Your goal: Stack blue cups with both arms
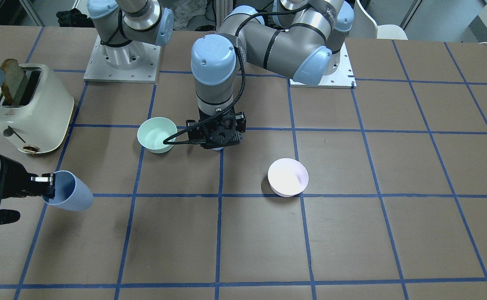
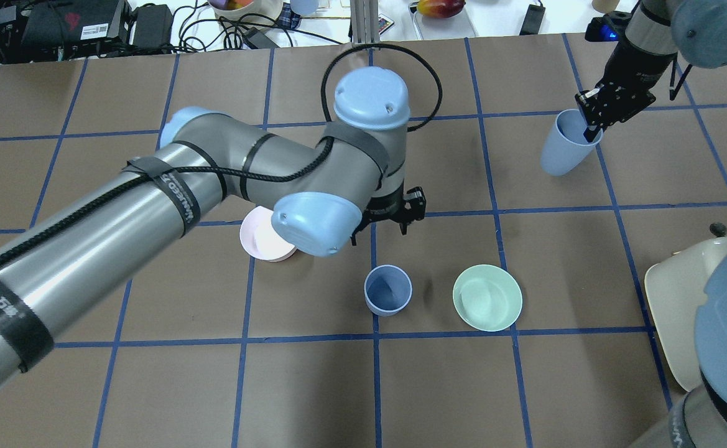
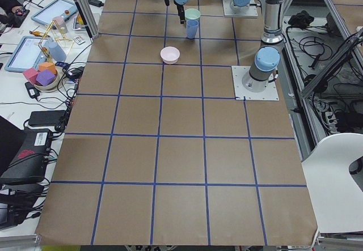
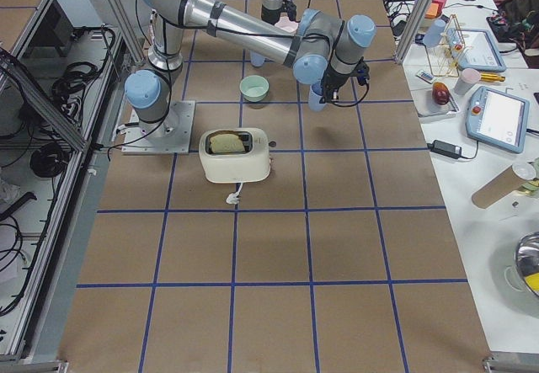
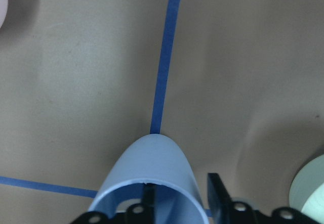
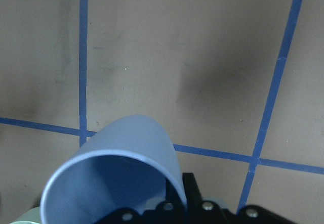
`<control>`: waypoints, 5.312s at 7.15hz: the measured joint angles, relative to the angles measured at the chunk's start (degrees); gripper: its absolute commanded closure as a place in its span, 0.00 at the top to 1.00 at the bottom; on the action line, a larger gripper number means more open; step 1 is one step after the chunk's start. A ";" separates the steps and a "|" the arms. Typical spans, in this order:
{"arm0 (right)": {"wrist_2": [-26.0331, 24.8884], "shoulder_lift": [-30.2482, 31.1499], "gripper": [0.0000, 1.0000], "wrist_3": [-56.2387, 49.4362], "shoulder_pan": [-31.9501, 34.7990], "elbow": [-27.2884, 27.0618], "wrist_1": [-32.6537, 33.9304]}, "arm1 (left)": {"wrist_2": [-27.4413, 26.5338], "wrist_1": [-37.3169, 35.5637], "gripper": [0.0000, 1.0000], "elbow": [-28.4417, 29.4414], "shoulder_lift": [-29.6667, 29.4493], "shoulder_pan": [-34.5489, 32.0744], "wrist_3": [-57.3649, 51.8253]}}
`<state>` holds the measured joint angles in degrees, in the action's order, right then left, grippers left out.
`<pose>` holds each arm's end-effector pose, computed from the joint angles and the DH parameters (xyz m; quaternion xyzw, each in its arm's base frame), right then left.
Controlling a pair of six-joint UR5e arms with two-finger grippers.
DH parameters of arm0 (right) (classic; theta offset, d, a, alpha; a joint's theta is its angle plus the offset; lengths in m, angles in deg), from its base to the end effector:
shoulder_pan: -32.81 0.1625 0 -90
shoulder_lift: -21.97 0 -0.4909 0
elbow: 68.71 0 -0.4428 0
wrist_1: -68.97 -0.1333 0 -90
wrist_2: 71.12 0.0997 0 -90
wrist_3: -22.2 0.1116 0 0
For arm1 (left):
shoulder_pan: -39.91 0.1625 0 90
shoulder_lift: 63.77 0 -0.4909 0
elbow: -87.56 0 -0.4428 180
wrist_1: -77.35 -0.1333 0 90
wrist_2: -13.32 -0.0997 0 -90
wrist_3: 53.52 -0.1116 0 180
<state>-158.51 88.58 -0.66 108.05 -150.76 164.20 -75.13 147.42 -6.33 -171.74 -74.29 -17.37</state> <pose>-0.0445 -0.7122 0.3678 -0.0683 0.9934 0.0769 0.0502 -0.3942 -0.5446 0.3497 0.1043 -0.9943 -0.0214 0.0032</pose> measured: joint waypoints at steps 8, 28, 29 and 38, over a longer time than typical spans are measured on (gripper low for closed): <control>3.91 12.09 0.00 19.04 15.04 -2.85 -14.49 | 1.25 18.51 1.00 14.90 12.92 21.78 -41.41; 3.68 14.21 1.00 35.93 31.56 -13.23 -0.37 | -2.82 16.79 1.00 5.33 21.22 22.68 -38.10; -0.64 14.71 1.00 35.40 30.57 -11.14 -0.41 | -2.69 17.73 1.00 5.46 21.29 22.74 -38.09; -1.89 24.20 1.00 29.09 15.56 -6.42 -11.67 | -2.33 21.71 1.00 5.63 21.63 22.71 -38.12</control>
<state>-160.40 112.78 28.43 123.60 -157.18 152.53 -77.46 169.13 -0.70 -150.11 -51.58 -55.48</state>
